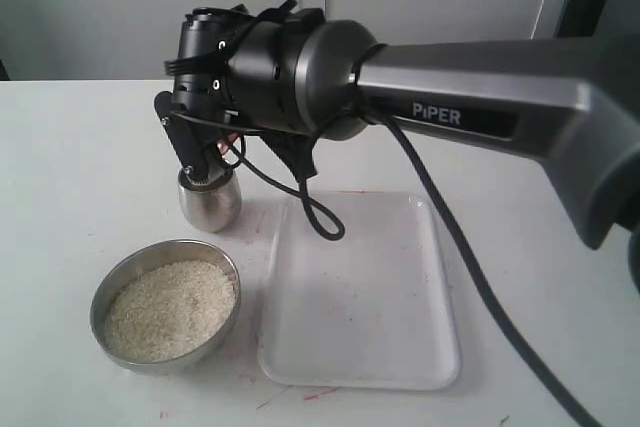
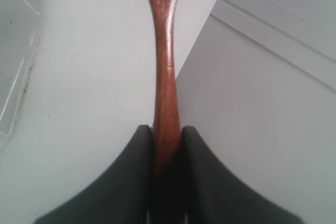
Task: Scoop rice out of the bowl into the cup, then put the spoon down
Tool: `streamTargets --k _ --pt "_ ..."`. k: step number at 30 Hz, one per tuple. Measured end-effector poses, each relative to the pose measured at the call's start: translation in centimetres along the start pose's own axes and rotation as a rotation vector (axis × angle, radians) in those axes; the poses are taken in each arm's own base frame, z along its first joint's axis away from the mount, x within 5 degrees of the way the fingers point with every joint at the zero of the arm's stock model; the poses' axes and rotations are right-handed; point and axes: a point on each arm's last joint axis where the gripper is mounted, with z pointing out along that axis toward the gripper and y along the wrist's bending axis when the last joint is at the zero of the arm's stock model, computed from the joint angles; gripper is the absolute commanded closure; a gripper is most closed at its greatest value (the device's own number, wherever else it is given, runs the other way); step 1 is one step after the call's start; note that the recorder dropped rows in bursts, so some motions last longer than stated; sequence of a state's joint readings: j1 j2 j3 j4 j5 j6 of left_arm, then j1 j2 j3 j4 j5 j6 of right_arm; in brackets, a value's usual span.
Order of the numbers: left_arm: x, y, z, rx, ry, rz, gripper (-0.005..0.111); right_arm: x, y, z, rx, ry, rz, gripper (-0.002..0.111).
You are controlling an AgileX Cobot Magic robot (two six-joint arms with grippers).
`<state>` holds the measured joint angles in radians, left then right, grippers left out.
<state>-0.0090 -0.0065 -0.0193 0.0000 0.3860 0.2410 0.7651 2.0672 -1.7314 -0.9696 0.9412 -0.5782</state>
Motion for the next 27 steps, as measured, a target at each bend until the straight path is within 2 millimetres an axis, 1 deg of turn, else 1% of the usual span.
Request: streamTargets --k 7,9,12,18,21,24,27 --pt "0.0 0.0 0.0 0.0 0.0 0.0 0.092 -0.1 0.1 -0.1 -0.005 0.001 0.016 0.108" --pt "0.0 0.0 0.0 0.0 0.0 0.0 0.092 -0.1 0.1 -0.1 -0.006 0.0 0.052 0.108" --pt "0.0 0.0 0.0 0.0 0.0 0.0 0.092 0.0 0.1 -0.1 -0.009 0.005 0.149 0.108" --pt "0.0 0.0 0.0 0.0 0.0 0.0 0.092 0.3 0.3 -0.1 -0.025 0.053 0.453 0.108" --pt "0.0 0.0 0.0 0.0 0.0 0.0 0.092 0.8 0.2 -0.7 -0.037 0.066 0.64 0.108" --pt "0.0 0.0 0.0 0.0 0.0 0.0 0.092 1.9 -0.3 -1.8 -0.078 0.046 0.842 0.108" --pt "0.0 0.0 0.0 0.0 0.0 0.0 0.092 3.6 -1.1 -3.2 -0.145 0.003 1.042 0.108"
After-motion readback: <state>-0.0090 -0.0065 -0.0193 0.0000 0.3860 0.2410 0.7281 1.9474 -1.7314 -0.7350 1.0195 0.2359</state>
